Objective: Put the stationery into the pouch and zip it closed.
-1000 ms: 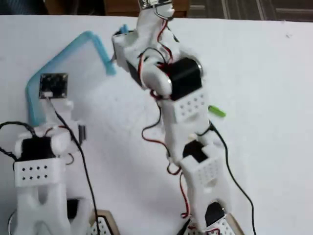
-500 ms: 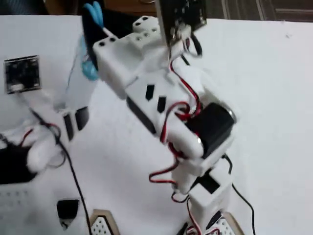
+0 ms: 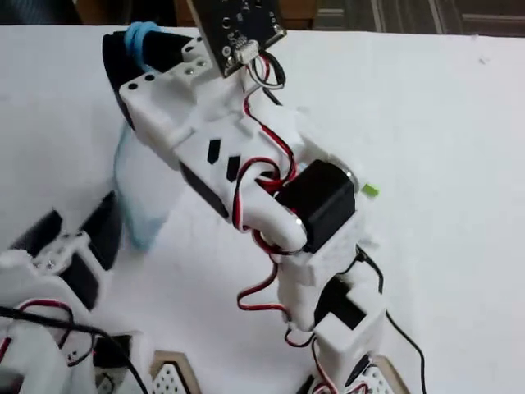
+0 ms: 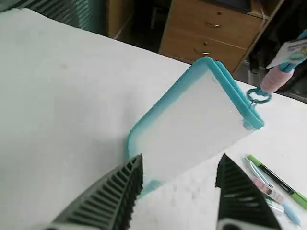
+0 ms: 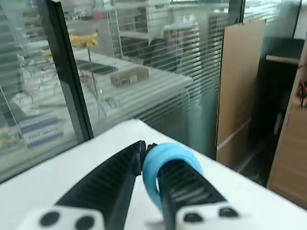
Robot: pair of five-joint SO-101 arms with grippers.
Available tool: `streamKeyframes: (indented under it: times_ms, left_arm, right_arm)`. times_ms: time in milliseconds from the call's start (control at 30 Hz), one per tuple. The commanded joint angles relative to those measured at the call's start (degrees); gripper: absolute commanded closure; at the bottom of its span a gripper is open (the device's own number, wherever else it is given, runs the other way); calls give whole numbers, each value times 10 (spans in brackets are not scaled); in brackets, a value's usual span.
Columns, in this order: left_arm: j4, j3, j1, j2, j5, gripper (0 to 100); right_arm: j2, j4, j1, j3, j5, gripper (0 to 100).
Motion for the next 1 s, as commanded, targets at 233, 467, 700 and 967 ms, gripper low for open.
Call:
streamKeyframes:
  times_ms: [233, 467, 700, 967]
  left_arm:
    - [-15, 27, 59, 38, 31, 739]
    - [-15, 25, 55, 69, 30, 739]
    - [-10, -29, 5, 68, 33, 739]
    - [-11, -37, 2, 68, 86, 739]
  right_arm:
    - [-23, -102, -7, -3, 7, 981]
    - [-19, -103, -32, -2, 7, 981]
    - [-18, -78, -32, -2, 7, 981]
    - [-18, -75, -32, -2, 7, 981]
